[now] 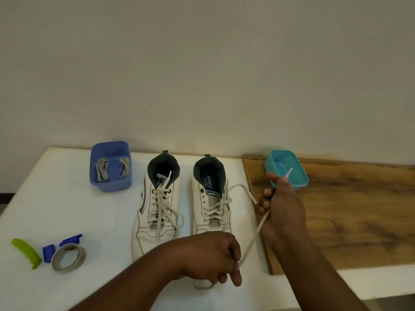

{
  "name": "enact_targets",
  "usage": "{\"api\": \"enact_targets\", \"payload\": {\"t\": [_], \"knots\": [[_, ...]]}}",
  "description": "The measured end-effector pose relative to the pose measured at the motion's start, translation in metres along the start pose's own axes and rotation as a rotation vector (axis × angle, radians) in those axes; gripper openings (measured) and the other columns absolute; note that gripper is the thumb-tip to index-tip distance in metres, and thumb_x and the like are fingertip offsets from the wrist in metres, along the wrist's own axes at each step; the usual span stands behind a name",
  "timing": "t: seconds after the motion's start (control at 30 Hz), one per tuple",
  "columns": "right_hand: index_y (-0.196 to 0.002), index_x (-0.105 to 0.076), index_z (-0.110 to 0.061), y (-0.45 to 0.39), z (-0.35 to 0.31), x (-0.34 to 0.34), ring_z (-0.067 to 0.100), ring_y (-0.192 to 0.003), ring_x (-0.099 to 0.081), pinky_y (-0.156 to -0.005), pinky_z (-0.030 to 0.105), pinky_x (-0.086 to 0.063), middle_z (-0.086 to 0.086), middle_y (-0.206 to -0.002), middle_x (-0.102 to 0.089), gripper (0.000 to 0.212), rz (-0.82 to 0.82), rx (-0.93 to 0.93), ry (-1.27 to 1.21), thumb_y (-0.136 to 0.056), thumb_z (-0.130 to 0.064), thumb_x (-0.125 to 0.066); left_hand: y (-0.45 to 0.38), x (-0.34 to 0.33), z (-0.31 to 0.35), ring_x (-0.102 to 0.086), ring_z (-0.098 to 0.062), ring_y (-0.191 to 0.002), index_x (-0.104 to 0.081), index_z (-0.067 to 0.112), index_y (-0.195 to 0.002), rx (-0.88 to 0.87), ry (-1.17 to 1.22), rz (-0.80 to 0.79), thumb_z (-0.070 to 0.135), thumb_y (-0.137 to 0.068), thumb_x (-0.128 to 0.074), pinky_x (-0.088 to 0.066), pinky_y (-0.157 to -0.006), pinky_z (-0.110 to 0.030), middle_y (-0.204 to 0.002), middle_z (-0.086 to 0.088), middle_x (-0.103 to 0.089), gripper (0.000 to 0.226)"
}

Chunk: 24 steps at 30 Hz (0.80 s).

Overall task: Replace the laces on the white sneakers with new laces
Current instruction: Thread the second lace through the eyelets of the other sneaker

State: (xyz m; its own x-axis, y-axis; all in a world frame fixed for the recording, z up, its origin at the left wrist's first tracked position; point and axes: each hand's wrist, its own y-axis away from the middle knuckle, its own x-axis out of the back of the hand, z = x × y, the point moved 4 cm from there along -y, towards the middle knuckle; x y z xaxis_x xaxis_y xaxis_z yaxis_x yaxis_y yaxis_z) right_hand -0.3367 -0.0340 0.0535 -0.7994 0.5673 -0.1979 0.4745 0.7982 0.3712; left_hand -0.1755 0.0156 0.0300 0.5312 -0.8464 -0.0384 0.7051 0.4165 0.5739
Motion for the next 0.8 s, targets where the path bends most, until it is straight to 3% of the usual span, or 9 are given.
{"api": "enact_targets", "payload": {"t": [0.13,0.2,0.3,0.37,0.4,0.5,0.57,0.67,0.8], "knots": [[-0.111,-0.068,-0.022,0.005,-0.006,-0.008,0.007,-0.058,-0.046,-0.054,0.022,-0.041,-0.003,-0.068,-0.053,0.028,-0.033,0.19,0.139,-0.109,-0.035,-0.043,0.005,-0.004,-0.003,-0.064,-0.011,-0.08,-0.053,0.015,-0.105,0.027,-0.03,-0.175,0.009,-0.097,-0.055,-0.052,-0.076,-0.025,-0.118,-0.013,-0.071,0.01],[-0.107,-0.07,-0.025,0.007,-0.006,-0.012,0.008,-0.061,-0.049,-0.054,0.022,-0.042,-0.005,-0.066,-0.055,0.028,-0.092,0.343,0.346,-0.108,-0.035,-0.044,0.008,-0.001,-0.004,-0.069,-0.017,-0.09,-0.058,0.016,-0.108,-0.006,-0.071,-0.118,0.018,-0.096,-0.061,-0.054,-0.089,-0.033,-0.116,-0.007,-0.073,0.012],[-0.096,-0.07,-0.024,0.018,0.005,-0.026,0.008,-0.061,-0.053,-0.056,0.025,-0.042,-0.002,-0.067,-0.057,0.029,-0.383,0.652,0.895,-0.107,-0.035,-0.046,0.012,0.029,0.001,-0.07,-0.014,-0.09,-0.067,0.032,-0.102,-0.119,-0.111,0.388,0.048,-0.087,-0.069,-0.057,-0.09,-0.04,-0.097,0.009,-0.074,0.022],[-0.088,-0.065,-0.027,0.025,0.017,-0.033,0.006,-0.065,-0.058,-0.056,0.018,-0.041,-0.009,-0.068,-0.059,0.029,-0.557,0.651,1.054,-0.107,-0.036,-0.045,0.023,0.055,0.002,-0.068,-0.005,-0.079,-0.065,0.035,-0.099,-0.176,-0.099,0.765,0.054,-0.081,-0.074,-0.056,-0.075,-0.031,-0.089,0.011,-0.07,0.027],[-0.087,-0.064,-0.029,0.025,0.02,-0.035,0.005,-0.068,-0.059,-0.057,0.016,-0.041,-0.012,-0.069,-0.061,0.029,-0.584,0.638,1.102,-0.106,-0.038,-0.044,0.026,0.062,0.002,-0.066,-0.003,-0.073,-0.065,0.034,-0.1,-0.182,-0.077,0.823,0.052,-0.081,-0.075,-0.054,-0.07,-0.027,-0.087,0.009,-0.07,0.027],[-0.09,-0.064,-0.031,0.025,0.023,-0.036,0.005,-0.074,-0.057,-0.063,0.019,-0.043,-0.012,-0.076,-0.061,0.028,-0.617,0.74,1.286,-0.107,-0.041,-0.043,0.023,0.06,0.001,-0.06,-0.006,-0.061,-0.071,0.019,-0.098,-0.169,0.228,0.695,0.035,-0.096,-0.063,-0.055,-0.063,-0.025,-0.083,-0.009,-0.072,0.018],[-0.093,-0.064,-0.033,0.027,0.024,-0.037,0.004,-0.076,-0.055,-0.066,0.023,-0.044,-0.014,-0.081,-0.06,0.025,-0.653,0.799,1.332,-0.106,-0.04,-0.044,0.021,0.059,0.001,-0.06,-0.008,-0.061,-0.073,0.015,-0.096,-0.189,0.367,0.691,0.032,-0.099,-0.06,-0.055,-0.063,-0.025,-0.082,-0.008,-0.073,0.022],[-0.096,-0.065,-0.038,0.029,0.028,-0.039,0.002,-0.077,-0.052,-0.065,0.021,-0.037,-0.018,-0.081,-0.054,0.021,-0.673,0.823,1.354,-0.105,-0.043,-0.046,0.019,0.064,-0.003,-0.057,-0.009,-0.058,-0.073,0.014,-0.092,-0.207,0.33,0.763,0.031,-0.099,-0.06,-0.052,-0.059,-0.026,-0.083,-0.009,-0.074,0.023],[-0.111,-0.075,-0.038,0.027,0.027,-0.038,0.001,-0.087,-0.059,-0.073,0.019,-0.047,-0.02,-0.093,-0.067,0.018,-0.612,0.789,1.161,-0.098,-0.037,-0.063,0.017,0.066,-0.009,-0.054,-0.012,-0.057,-0.075,0.015,-0.085,-0.18,0.342,0.773,0.031,-0.099,-0.06,-0.047,-0.055,-0.026,-0.079,-0.01,-0.072,0.026]]}}
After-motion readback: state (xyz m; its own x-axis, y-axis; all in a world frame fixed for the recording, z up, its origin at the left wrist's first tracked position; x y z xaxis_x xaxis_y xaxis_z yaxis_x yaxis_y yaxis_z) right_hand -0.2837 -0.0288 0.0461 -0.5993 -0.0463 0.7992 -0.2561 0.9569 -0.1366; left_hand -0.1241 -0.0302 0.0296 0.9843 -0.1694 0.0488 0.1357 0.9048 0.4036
